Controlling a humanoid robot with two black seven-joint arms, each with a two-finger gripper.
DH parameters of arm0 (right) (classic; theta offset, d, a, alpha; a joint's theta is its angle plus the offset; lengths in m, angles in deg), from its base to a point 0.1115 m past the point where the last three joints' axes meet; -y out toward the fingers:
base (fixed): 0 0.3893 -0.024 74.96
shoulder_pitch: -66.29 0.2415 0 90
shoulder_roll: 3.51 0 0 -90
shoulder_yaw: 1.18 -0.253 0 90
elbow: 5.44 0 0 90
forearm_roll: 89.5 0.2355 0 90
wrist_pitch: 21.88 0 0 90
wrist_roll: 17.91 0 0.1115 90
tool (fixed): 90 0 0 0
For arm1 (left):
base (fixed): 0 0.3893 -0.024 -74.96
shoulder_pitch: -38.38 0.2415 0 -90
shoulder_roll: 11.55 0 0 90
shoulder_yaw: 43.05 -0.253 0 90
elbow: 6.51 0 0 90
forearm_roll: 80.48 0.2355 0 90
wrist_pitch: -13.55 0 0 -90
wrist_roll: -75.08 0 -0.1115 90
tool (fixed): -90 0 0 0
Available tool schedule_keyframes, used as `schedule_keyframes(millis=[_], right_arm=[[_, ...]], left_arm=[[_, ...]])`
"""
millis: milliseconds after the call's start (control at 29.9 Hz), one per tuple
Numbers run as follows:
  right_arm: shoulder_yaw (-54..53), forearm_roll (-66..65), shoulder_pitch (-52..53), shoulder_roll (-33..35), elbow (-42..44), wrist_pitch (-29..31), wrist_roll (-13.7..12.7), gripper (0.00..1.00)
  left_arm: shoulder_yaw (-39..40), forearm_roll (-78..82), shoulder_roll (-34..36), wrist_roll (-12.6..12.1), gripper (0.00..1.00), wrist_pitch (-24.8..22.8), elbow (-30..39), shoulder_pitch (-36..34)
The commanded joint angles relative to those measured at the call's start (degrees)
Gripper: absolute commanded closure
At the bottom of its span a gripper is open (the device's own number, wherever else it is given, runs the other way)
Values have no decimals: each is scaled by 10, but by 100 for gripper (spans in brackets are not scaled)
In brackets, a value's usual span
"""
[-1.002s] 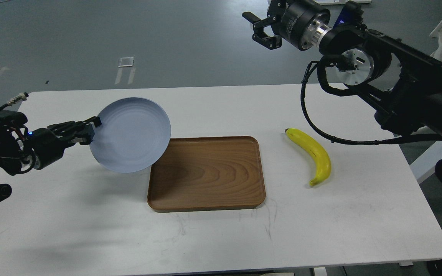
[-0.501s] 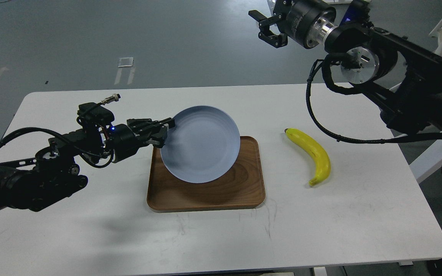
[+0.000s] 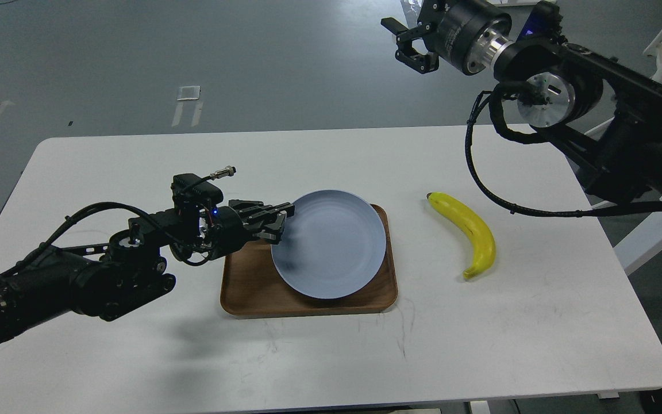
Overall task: Place banana on plate with both arms
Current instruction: 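Lift the plate with the left gripper and lower it onto the wooden tray, then open the left gripper and raise the left arm away from the plate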
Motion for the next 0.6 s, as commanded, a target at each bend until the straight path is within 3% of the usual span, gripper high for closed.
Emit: schedule_keyframes(millis=[0,200,234,301,434,568], right_arm=[[-1,0,-1,1,0,0,0,0],[-1,0,-1,1,-1,0,0,0],[-1,0,-1,1,-1,0,0,0],[-1,0,-1,3,-1,0,0,0],[-1,0,-1,9,-3,0,0,0],[-1,0,-1,11,-3,0,0,0]], left_arm=[[-3,0,-10,-1,100,-2,-12,1],[-5,-1,-11,-5,100,-7,-12,0],[-5,-3,-11,-4,87,-9,-11,0],[-5,-7,-11,-4,77,-10,-11,0],[-1,-11,-11,-3,17,-11,-5,-2],[5,-24,-11,-1,10,-10,-3,-3]])
